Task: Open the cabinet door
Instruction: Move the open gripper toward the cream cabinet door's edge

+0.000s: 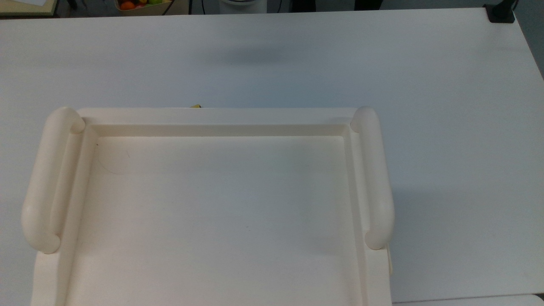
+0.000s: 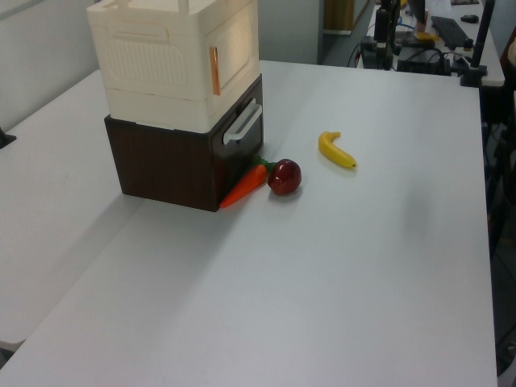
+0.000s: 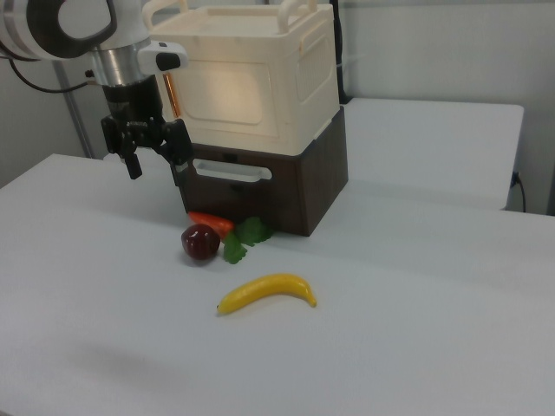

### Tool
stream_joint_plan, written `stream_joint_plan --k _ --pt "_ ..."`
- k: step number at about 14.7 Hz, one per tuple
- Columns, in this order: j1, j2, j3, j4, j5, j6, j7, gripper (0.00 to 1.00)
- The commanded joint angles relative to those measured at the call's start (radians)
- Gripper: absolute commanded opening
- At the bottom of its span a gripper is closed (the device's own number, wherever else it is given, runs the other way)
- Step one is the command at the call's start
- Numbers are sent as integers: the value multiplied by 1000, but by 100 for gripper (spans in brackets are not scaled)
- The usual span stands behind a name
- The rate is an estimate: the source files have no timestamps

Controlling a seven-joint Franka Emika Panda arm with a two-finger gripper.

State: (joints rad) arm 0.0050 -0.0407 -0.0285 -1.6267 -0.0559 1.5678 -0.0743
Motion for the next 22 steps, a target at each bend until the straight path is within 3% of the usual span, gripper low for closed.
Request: stream_joint_plan --k 1,12,17,19,22 --pt "3 -2 7 -2 -18 -28 -7 100" --pt "26 22 9 8 -2 -11 -15 100" --pt "104 145 9 177 -7 -6 42 100" --pt "138 160 9 199 -7 59 60 100" --pt "176 177 9 197 -15 293 148 100"
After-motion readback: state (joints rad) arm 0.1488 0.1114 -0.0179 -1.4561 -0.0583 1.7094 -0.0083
